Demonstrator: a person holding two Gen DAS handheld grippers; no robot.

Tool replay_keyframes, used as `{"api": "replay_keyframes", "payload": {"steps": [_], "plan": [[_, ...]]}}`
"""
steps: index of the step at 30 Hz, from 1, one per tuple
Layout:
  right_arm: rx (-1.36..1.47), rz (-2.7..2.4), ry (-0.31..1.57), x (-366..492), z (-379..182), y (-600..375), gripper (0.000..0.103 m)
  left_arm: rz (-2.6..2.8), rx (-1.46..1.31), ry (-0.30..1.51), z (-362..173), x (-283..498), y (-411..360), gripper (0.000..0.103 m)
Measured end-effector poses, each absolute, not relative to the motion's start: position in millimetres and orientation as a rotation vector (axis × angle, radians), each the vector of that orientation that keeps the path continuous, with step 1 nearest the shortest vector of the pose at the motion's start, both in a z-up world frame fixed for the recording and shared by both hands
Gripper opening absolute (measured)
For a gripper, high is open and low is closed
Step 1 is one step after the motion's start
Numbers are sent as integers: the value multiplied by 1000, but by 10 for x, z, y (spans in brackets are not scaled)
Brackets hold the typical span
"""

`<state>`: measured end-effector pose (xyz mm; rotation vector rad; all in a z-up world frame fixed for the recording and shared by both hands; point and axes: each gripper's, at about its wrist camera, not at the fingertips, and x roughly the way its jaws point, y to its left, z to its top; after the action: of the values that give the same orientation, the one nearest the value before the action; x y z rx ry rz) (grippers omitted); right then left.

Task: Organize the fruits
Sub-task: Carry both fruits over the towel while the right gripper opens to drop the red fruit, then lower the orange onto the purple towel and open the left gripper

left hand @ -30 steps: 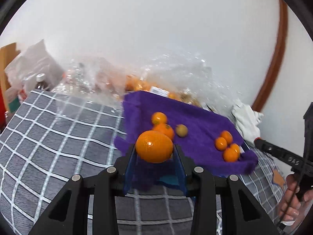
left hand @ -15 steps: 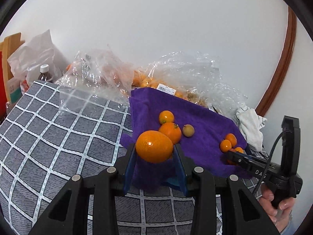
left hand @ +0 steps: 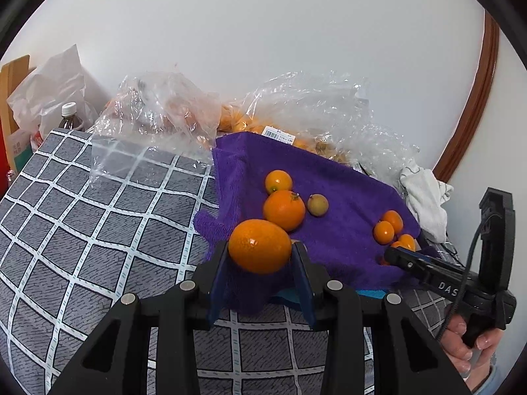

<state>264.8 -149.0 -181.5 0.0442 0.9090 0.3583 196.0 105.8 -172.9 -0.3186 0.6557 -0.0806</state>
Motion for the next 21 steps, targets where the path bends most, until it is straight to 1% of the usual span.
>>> {"api": "replay_keyframes", "payload": {"steps": [9, 11, 14, 21], "plan": [[58, 364, 875, 2546, -1695, -1567, 30, -83, -278, 664, -1733, 1981, 988, 35], [60, 366, 852, 2512, -1627, -1615, 34, -80, -266, 672, -1733, 1992, 965, 35], [41, 326, 806, 2476, -1522, -1714, 37, -84, -266, 720, -1714, 2023, 904, 35], [108, 254, 783, 2524, -1428, -2051, 38, -121, -183, 759, -1453, 2188, 590, 35]]}}
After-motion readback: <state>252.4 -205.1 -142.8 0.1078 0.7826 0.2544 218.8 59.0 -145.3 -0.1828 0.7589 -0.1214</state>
